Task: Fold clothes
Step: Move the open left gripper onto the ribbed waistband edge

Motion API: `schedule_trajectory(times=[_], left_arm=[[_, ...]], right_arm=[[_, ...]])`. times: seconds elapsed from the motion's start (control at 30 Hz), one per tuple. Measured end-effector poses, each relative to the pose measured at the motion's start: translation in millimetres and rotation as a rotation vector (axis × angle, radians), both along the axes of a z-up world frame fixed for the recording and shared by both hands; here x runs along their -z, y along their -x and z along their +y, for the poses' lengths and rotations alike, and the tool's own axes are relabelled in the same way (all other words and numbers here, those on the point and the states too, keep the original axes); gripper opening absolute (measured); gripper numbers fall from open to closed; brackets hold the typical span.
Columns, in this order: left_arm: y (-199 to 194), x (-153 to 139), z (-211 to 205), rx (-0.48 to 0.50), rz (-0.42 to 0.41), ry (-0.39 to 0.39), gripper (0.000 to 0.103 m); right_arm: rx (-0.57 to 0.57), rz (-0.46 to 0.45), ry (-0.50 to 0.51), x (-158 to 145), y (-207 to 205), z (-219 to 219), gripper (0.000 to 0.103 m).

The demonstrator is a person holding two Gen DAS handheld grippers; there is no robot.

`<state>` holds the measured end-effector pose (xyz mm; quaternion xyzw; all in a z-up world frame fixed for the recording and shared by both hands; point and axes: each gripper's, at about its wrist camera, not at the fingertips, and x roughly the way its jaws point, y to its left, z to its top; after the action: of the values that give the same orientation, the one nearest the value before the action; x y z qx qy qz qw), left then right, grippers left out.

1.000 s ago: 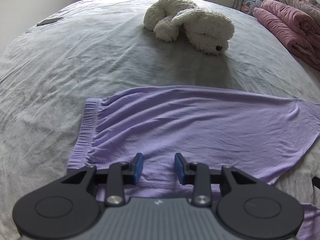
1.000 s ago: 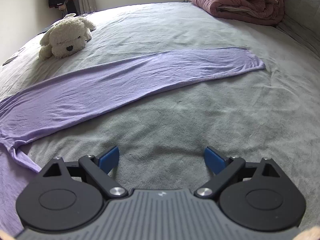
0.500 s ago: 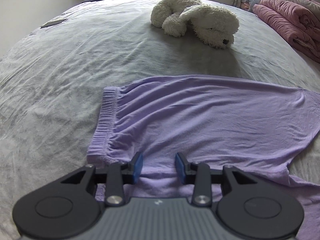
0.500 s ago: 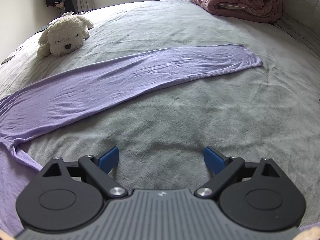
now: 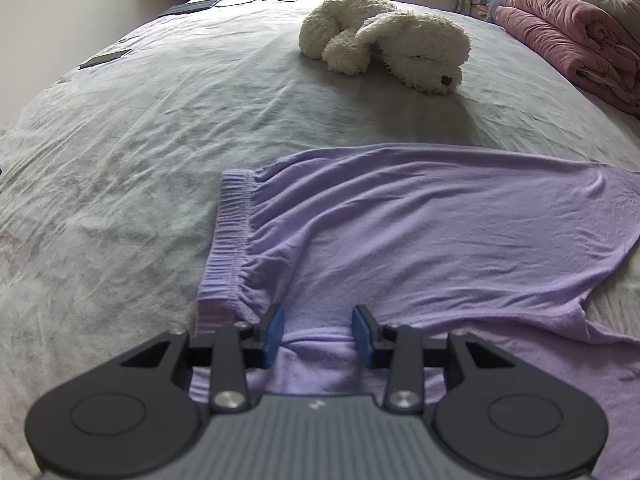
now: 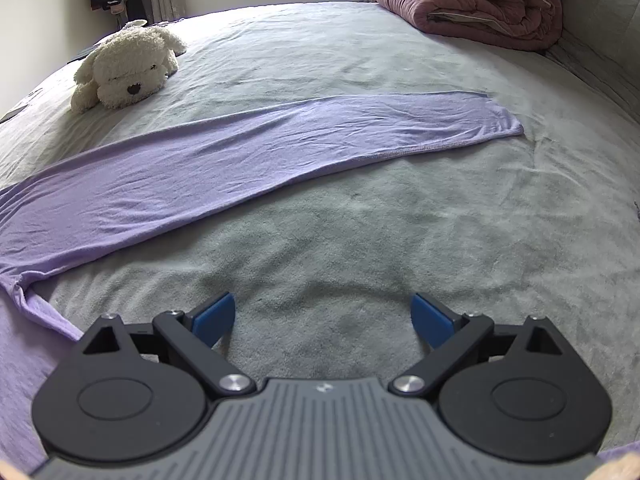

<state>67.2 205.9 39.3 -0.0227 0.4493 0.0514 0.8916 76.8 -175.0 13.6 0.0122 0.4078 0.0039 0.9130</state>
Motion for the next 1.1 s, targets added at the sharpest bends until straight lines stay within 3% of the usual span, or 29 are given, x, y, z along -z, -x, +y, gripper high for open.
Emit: schedule_trajectory(times=[0.6,0.8,1.1], left_arm=[[9,-3,10,-0.005,-0.010,0.001,0.039],[19,-8,22,-0.047,-0.012,0.052,0.041],[44,-13,53,-0.089,-0.039,0.113,0.041]], right_arm=[[0.000,0.005,0.010,0,0,4,0.099],[0.007,0.006,0.005,1,1,5,0.100],[0.040,0.034,-0.138,-9,12,-2,0.102]])
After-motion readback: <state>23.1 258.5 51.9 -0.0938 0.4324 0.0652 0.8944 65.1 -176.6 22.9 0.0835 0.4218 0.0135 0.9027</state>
